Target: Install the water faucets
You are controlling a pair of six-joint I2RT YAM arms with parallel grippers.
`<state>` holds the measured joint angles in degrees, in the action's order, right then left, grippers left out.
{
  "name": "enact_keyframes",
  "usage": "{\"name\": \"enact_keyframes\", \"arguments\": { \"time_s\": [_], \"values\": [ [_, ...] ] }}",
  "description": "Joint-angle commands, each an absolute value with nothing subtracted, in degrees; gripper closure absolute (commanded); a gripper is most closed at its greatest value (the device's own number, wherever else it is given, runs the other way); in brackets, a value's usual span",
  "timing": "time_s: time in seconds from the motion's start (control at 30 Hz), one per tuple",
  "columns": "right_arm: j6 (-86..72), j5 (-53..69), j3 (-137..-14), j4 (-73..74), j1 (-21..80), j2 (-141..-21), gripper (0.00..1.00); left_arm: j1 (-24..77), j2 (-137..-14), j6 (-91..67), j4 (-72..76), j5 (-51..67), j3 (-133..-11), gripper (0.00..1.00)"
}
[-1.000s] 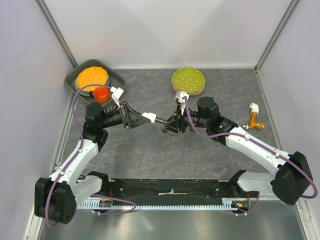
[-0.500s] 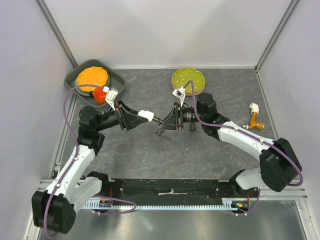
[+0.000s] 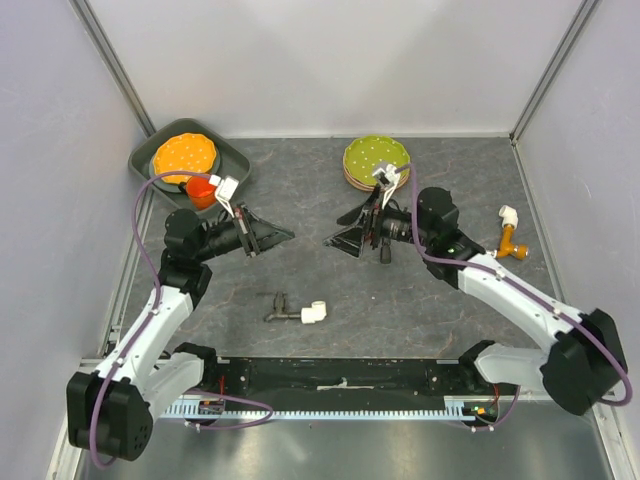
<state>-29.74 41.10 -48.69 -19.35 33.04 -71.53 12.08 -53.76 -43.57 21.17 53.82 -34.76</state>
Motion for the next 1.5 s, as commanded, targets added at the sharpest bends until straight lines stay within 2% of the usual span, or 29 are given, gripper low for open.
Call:
{"name": "enact_keyframes", "arguments": {
  "time_s": [0.0,0.1,0.27,0.3,0.33,0.4,0.43,0.5,0.6,0.67,0.7,0.73,0.83,0.87,0.97,1.07,1.23,1.47],
  "values": [
    [-11.8,25.8,-49.8,-11.3,35.7,-65.6,0.02,10.2,-54.7,-49.1,23.6,52.9,-34.2,0.98],
    [-8.1,21.8,-47.2,-11.2,38.1,-64.6,0.02,9.8,-55.0,-48.8,22.4,52.6,-34.4,0.98],
    [-4.8,12.2,-43.9,-10.2,43.6,-66.3,0.02,9.9,-54.8,-41.8,11.9,50.2,-37.3,0.98],
    [-4.2,10.4,-43.1,-9.6,44.6,-66.4,0.02,10.3,-54.5,-40.5,10.2,49.8,-38.0,0.94],
    [-5.1,8.5,-42.4,-9.7,45.3,-66.4,0.02,10.5,-53.5,-38.0,8.7,47.7,-38.6,0.84],
    [-7.3,7.1,-39.5,-11.3,45.4,-65.3,0.02,12.6,-52.0,-35.3,2.0,43.6,-38.8,0.73],
    [-9.5,3.1,-38.4,-11.6,45.4,-64.5,0.02,13.8,-50.3,-32.6,-3.9,38.5,-38.8,0.61],
    [-10.9,-2.3,-35.5,-11.6,45.4,-62.0,0.02,18.6,-48.7,-29.9,-9.4,32.8,-38.7,0.48],
    [-13.7,-10.3,-33.3,-10.0,45.3,-59.0,0.02,28.1,-45.2,-30.8,-18.2,17.7,-38.1,0.39],
    [-15.4,-13.5,-33.0,-8.6,45.1,-58.0,0.02,35.4,-43.6,-33.0,-23.0,7.2,-37.6,0.37],
    [-15.5,-14.1,-32.7,-7.7,45.1,-57.9,0.02,37.8,-43.2,-36.1,-24.0,4.2,-36.9,0.29],
    [-15.4,-14.4,-32.3,-7.6,45.1,-57.8,0.02,40.1,-43.1,-37.6,-25.0,-0.8,-36.6,0.24],
    [-14.9,-17.2,-30.2,-8.2,45.2,-57.6,0.02,51.8,-45.0,-44.3,-29.2,-12.9,-36.6,0.23],
    [-15.7,-18.0,-28.7,-9.3,45.1,-57.4,0.02,58.2,-48.1,-46.0,-30.5,-16.1,-38.0,0.23],
    [-17.2,-21.9,-24.7,-12.9,45.1,-55.5,0.02,68.9,-59.4,-52.4,-38.0,-26.0,-43.4,0.21],
    [-17.7,-25.9,-22.5,-14.1,45.1,-52.6,0.02,76.3,-67.8,-60.5,-47.3,-33.4,-48.8,0.18],
    [-17.9,-30.6,-19.3,-16.4,45.1,-47.9,0.02,80.5,-80.3,-64.6,-51.1,-35.1,-51.7,0.14],
    [-17.7,-30.4,-19.1,-17.0,45.0,-48.3,0.02,80.3,-82.0,-66.5,-50.7,-37.7,-48.2,0.14]
  ]
}}
